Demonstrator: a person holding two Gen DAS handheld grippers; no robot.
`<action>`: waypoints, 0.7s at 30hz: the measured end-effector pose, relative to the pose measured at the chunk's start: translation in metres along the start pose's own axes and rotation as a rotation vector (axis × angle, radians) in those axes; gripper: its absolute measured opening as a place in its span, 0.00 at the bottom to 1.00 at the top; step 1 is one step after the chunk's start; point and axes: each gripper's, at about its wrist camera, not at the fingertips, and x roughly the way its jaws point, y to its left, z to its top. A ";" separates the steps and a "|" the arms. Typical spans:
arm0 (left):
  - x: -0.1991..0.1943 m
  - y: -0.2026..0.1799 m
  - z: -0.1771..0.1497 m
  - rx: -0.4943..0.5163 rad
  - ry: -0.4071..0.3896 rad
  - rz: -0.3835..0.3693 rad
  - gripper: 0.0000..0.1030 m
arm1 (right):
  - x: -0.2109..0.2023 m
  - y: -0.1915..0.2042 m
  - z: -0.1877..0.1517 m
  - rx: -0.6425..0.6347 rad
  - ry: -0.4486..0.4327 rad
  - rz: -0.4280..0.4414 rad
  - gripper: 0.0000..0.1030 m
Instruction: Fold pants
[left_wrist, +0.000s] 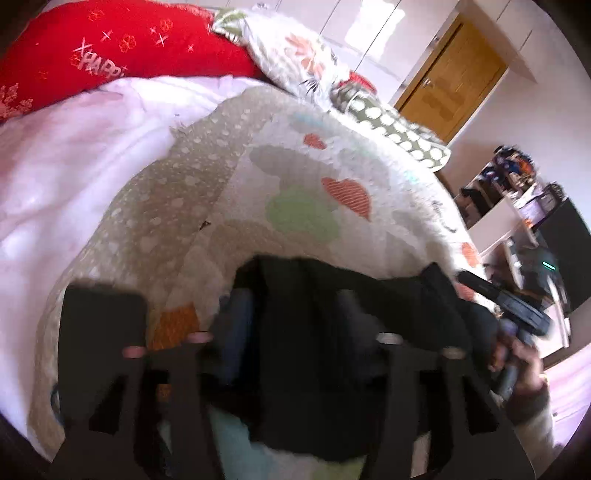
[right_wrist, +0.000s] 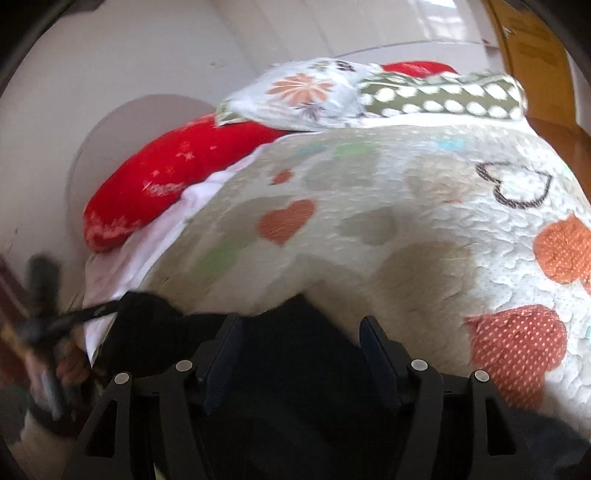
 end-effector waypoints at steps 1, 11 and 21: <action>-0.004 -0.001 -0.005 -0.001 -0.008 -0.010 0.69 | 0.007 -0.005 0.002 0.019 0.012 0.006 0.62; 0.031 -0.017 -0.044 0.127 0.092 0.153 0.33 | 0.021 0.017 0.003 -0.109 -0.005 -0.013 0.08; 0.011 -0.021 -0.053 0.149 0.059 0.233 0.30 | 0.002 -0.001 -0.011 0.034 -0.018 -0.059 0.05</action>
